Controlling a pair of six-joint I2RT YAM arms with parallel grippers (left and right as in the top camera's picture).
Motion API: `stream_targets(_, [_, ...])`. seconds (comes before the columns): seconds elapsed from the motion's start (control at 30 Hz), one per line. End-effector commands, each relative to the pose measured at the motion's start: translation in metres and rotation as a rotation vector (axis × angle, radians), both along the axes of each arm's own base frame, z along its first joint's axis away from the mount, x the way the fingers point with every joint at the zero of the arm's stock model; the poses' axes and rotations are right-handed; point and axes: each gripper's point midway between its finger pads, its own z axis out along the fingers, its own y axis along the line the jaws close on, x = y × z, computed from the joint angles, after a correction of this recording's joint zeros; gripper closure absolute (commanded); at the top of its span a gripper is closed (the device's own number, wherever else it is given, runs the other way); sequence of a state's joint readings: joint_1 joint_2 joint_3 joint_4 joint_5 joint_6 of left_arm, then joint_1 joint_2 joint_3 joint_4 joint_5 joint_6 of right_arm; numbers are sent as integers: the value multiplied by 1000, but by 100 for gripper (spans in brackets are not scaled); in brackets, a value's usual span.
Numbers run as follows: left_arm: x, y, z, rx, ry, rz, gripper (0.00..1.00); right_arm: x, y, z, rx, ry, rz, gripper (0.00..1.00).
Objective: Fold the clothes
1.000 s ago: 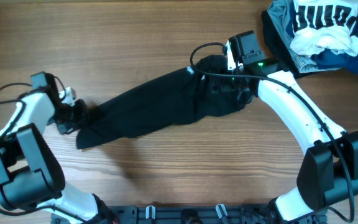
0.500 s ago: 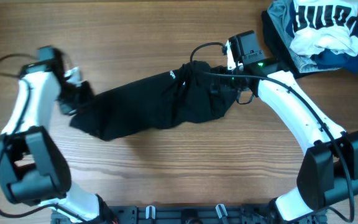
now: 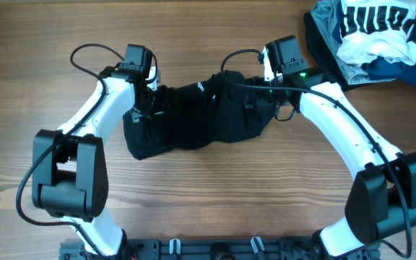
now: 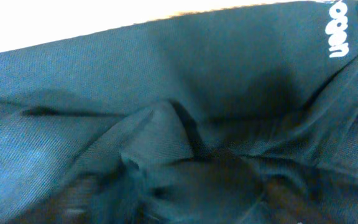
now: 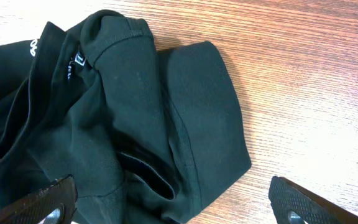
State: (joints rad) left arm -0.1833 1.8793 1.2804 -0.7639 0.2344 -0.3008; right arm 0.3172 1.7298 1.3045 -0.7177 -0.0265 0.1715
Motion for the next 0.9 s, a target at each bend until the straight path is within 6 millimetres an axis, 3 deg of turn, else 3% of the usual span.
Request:
stream_targets(0.0, [5, -2, 18, -18, -12, 20, 0, 5, 3, 14, 35, -30, -10, 1])
stream_targets(0.1, [5, 3, 53, -16, -43, 1, 0, 5, 3, 15, 36, -33, -9, 1])
stream_targets(0.2, [-2, 5, 66, -9, -51, -21, 0, 6, 3, 15, 36, -34, -9, 1])
stream_targets(0.33, [-17, 1, 47, 4, 13, -51, 0, 6, 3, 14, 38, -33, -18, 1])
stream_targets(0.4, [-20, 11, 35, 51, 36, -40, 0, 9, -5, 14, 49, -29, -58, 1])
stream_targets(0.47, [-18, 19, 36, 70, 28, -22, 0, 15, -12, 8, 85, -13, -69, 0])
stream_targets(0.7, [-17, 27, 36, 75, 31, -8, 0, 33, -9, -38, 410, 85, 82, 0])
stream_targets(0.87, [-21, 46, 33, 173, 46, 11, 0, 32, -12, -78, 431, 153, 102, 1])
